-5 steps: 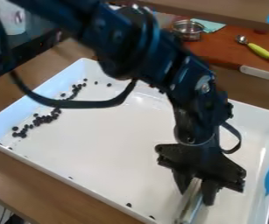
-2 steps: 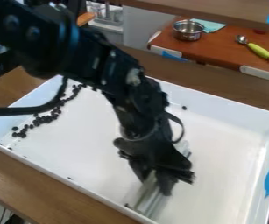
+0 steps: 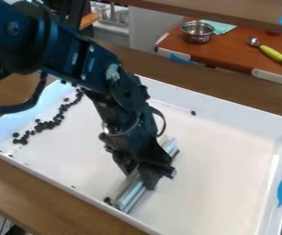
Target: Sweep into pile
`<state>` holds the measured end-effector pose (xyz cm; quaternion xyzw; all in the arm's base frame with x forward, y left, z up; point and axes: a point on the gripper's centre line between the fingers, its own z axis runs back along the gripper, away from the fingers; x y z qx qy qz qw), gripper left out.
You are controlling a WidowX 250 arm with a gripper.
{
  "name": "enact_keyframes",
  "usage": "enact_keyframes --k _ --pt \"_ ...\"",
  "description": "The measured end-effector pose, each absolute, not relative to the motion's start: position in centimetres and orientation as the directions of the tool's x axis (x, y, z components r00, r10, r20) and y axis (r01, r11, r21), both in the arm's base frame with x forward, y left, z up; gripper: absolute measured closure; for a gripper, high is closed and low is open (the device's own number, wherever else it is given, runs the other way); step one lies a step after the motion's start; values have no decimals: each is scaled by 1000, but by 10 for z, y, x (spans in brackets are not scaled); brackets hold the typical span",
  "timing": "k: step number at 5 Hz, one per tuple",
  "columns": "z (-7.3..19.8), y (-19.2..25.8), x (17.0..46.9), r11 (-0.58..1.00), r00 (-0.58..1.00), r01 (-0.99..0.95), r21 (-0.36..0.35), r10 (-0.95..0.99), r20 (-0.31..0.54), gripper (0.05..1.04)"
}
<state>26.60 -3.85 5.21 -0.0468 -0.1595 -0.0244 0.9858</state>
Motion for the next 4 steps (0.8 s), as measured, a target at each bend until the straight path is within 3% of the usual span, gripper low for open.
enact_keyframes --k 2,4 --pt "51 20 264 997 943 74 1 -71 326 705" --pt "50 83 246 997 959 47 62 -62 275 705"
